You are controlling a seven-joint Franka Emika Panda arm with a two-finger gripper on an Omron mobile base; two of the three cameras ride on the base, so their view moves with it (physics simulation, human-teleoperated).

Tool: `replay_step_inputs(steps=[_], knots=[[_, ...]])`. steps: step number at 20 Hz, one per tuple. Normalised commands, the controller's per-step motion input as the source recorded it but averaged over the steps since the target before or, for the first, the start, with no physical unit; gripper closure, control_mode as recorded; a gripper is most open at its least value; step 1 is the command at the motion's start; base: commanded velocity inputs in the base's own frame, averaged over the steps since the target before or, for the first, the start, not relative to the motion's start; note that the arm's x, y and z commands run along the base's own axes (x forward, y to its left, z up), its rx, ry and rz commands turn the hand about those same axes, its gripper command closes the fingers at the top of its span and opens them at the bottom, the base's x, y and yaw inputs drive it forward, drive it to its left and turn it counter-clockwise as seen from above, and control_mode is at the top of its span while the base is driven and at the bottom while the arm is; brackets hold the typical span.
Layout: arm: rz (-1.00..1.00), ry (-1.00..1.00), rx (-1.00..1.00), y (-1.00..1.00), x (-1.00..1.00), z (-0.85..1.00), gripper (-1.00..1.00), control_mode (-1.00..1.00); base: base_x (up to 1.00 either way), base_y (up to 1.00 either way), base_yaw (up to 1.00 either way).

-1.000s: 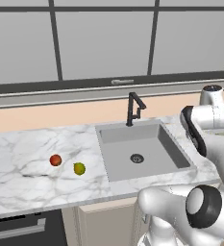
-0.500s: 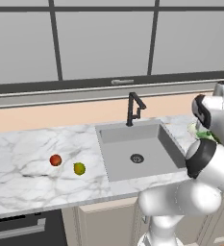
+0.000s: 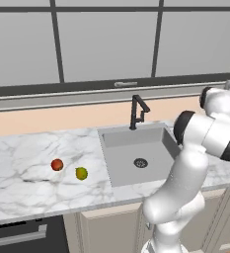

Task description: There is a mixed pile of frozen fruits and vegetables on the counter. Locate all the frozen vegetables and place the items in a bowl on the counter. Take all the frozen fruits and defrost them in a running sink.

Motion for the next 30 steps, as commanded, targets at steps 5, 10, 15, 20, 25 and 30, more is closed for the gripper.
replay_step_inputs(steps=[5, 10, 15, 20, 25, 30], knots=[[0.00, 0.11, 0.05, -0.48, 0.34, -0.25, 1.00, -1.00, 0.00, 0.00, 0.00], [0.01, 0.00, 0.02, -0.23, 0.39, -0.16, 1.00, -1.00, 0.00, 0.00, 0.00], [-0.01, -0.02, 0.01, -0.22, 0.09, -0.27, 1.00, -1.00, 0.00, 0.00, 0.00], [-0.15, 0.10, -0.01, 0.39, -0.15, -0.34, 1.00, -1.00, 0.00, 0.00, 0.00], [-0.11, 0.07, -0.01, 0.33, 0.00, -0.31, -1.00, -1.00, 0.00, 0.00, 0.00], [-0.06, 0.03, 0.00, -0.06, 0.00, -0.07, -1.00, -1.00, 0.00, 0.00, 0.00]])
